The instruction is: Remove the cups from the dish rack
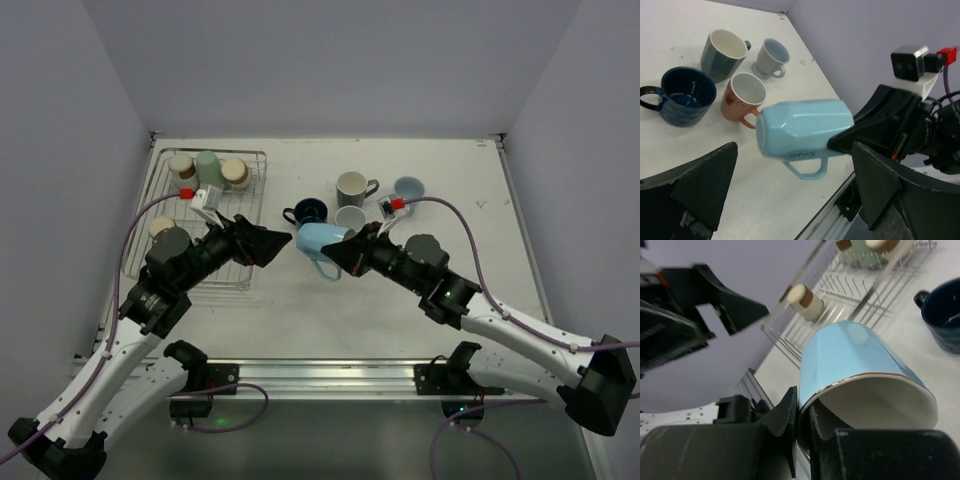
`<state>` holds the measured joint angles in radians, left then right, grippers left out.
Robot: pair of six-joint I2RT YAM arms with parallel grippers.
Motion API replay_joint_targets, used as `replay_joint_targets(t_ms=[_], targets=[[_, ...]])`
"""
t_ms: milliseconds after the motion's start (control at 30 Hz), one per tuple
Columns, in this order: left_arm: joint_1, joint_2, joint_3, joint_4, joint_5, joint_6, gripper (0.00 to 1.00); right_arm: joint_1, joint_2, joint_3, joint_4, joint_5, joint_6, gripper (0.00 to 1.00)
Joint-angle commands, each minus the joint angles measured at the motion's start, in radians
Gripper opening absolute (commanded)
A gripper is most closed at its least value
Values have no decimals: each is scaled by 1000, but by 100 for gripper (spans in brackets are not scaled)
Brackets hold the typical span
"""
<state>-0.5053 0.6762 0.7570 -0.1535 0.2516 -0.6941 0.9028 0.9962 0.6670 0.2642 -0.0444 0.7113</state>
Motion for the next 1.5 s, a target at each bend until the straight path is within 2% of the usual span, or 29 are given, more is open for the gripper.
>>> replay_joint_targets(t_ms=[0,33,133,167,233,267,367,533,600,800,933,1200,1333,1367,1467], targets=[[-1,6,-44,107,126,-13,100,-91,-103,13,156,-161,39,0],[-1,8,-60,118,150,-18,100,-108,-123,22,129,-143,18,0],[-1,20,-58,100,158,-5,100,-171,-180,104,-109,-11,-83,0],[-1,26,-51,80,150,7,100,-186,-182,130,-238,30,-117,0],[-1,48,-16,3,108,51,100,-252,-156,195,-362,130,-195,0],[-1,54,-5,-24,94,70,100,-309,-140,209,-444,144,-214,0],[-1,62,34,-107,25,133,100,-399,-67,239,-547,143,-259,0],[-1,46,80,-227,-107,231,100,-516,80,292,-634,201,-334,0],[-1,39,85,-256,-172,255,100,-548,177,315,-654,177,-342,0],[-1,45,73,-276,-245,271,100,-551,418,446,-721,152,-386,0],[-1,57,79,-288,-304,274,100,-547,487,491,-734,173,-394,0],[-1,131,126,-302,-382,272,100,-502,630,569,-800,215,-409,8],[-1,174,162,-313,-422,271,100,-493,634,582,-800,212,-411,18],[-1,178,168,-313,-431,269,100,-489,619,583,-796,210,-411,26],[-1,206,197,-304,-462,255,100,-481,570,588,-792,209,-411,40]])
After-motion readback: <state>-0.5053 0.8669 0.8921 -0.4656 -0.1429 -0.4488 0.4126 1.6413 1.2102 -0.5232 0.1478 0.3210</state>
